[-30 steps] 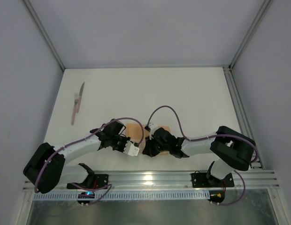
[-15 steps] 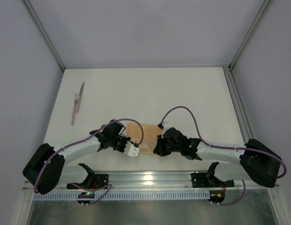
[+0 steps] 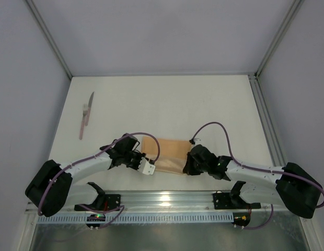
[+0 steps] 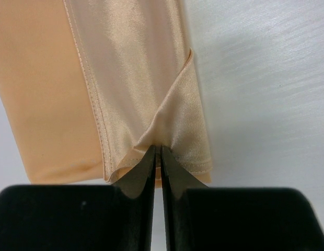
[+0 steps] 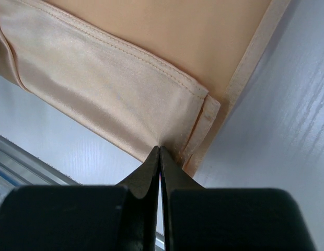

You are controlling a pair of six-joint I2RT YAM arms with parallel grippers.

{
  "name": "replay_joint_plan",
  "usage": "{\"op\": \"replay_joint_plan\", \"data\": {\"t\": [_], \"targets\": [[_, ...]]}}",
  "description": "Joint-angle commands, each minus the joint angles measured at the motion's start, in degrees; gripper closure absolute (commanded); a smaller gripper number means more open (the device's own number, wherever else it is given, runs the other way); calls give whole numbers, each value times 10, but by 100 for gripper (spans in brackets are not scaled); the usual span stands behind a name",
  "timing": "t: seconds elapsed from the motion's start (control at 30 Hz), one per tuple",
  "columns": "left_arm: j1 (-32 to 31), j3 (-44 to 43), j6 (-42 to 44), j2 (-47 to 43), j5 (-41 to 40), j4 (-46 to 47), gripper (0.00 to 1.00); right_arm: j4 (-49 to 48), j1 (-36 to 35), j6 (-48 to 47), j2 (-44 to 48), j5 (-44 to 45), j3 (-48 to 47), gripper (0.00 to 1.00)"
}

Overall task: Fold the napkin into a case and place the utensils inside
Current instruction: Fold the lower triangle-folded napkin at the center of the board, then fold the 2/3-rectangle-folded napkin at the center of the board.

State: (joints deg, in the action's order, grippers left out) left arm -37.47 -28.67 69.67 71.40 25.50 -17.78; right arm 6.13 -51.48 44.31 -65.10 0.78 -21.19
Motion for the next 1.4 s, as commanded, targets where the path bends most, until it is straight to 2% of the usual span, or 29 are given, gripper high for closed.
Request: {"op": "replay_joint_plan", "data": {"t": [0.0,0.13,0.2,0.23,0.3,0.33,0.4,0.43,0.47,0.5,0.53,0.63,0.67,0.7,0.77,1.0,1.2,1.37], "targets": [[-1,17,0,8,-18,-20,91,81,6,13,29,42,-11,97],[-1,15,-1,9,-20,-17,91,110,5,-13,92,52,-60,94],[-1,16,-1,9,-20,-17,91,107,6,-43,106,56,-87,88],[-1,16,-1,8,-20,-17,91,100,12,-75,105,56,-117,72],[-1,16,-1,7,-19,-17,91,62,34,-112,89,13,-140,55],[-1,17,-1,6,-19,-17,91,43,76,-149,56,-22,-158,46],[-1,17,-3,3,-19,-17,91,-2,123,-185,7,-118,-183,41],[-1,17,-4,2,-19,-16,91,-8,159,-207,-23,-143,-226,40],[-1,18,-5,2,-18,-17,91,-2,171,-262,-88,-162,-253,37],[-1,19,-5,1,-17,-17,91,9,181,-291,-126,-200,-316,36],[-1,19,-5,2,-16,-16,91,55,189,-348,-205,-216,-356,35],[-1,19,-6,2,-18,-16,90,174,190,-422,-326,-267,-508,29],[-1,19,-7,2,-19,-15,90,194,191,-453,-392,-286,-537,28],[-1,19,-8,2,-21,-13,90,208,190,-465,-417,-309,-573,27],[-1,19,-8,2,-23,-14,90,222,190,-497,-465,-372,-588,27],[-1,21,-6,7,-19,-12,91,267,191,-540,-550,-430,-620,28],[-1,19,-8,10,-19,-12,91,320,192,-587,-579,-485,-607,34],[-1,19,-8,12,-20,-12,90,332,191,-607,-577,-496,-593,44]]}}
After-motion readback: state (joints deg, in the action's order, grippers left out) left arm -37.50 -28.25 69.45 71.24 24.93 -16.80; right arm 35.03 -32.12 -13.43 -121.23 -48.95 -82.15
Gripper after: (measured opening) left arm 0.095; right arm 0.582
